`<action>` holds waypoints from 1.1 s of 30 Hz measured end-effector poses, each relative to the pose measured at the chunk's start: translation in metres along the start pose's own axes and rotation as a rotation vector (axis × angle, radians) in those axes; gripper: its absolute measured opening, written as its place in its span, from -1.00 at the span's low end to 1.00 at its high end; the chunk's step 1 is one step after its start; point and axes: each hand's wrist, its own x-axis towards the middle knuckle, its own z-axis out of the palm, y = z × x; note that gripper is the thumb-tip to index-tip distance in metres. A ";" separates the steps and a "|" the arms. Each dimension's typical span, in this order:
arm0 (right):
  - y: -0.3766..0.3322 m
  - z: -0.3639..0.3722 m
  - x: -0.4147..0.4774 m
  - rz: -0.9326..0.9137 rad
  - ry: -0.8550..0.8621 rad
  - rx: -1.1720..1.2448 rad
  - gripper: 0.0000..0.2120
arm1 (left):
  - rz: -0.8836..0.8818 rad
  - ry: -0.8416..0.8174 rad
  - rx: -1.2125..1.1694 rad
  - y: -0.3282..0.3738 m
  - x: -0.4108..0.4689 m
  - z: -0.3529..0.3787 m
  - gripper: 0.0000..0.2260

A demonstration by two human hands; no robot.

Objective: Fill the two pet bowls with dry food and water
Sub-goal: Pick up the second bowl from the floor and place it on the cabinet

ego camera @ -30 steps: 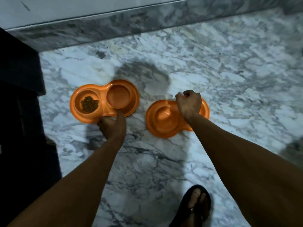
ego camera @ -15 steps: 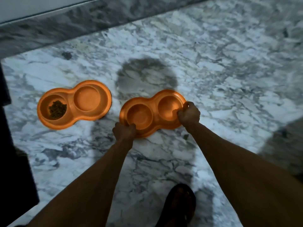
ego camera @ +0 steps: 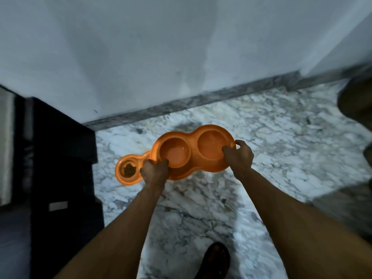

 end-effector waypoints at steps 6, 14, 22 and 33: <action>-0.142 -0.074 -0.130 -0.124 -0.032 0.074 -0.48 | 0.080 0.100 -0.127 0.146 -0.129 -0.145 -0.76; -0.267 -0.126 -0.298 -0.250 -0.057 0.197 -0.51 | 0.188 0.160 -0.240 0.229 -0.227 -0.313 -0.59; -0.297 -0.104 -0.464 -0.346 -0.074 0.224 -0.47 | 0.241 0.231 -0.347 0.216 -0.272 -0.476 -0.64; -0.301 0.025 -0.679 -0.483 -0.171 0.207 -0.46 | 0.237 0.375 -0.438 0.122 -0.265 -0.721 -0.65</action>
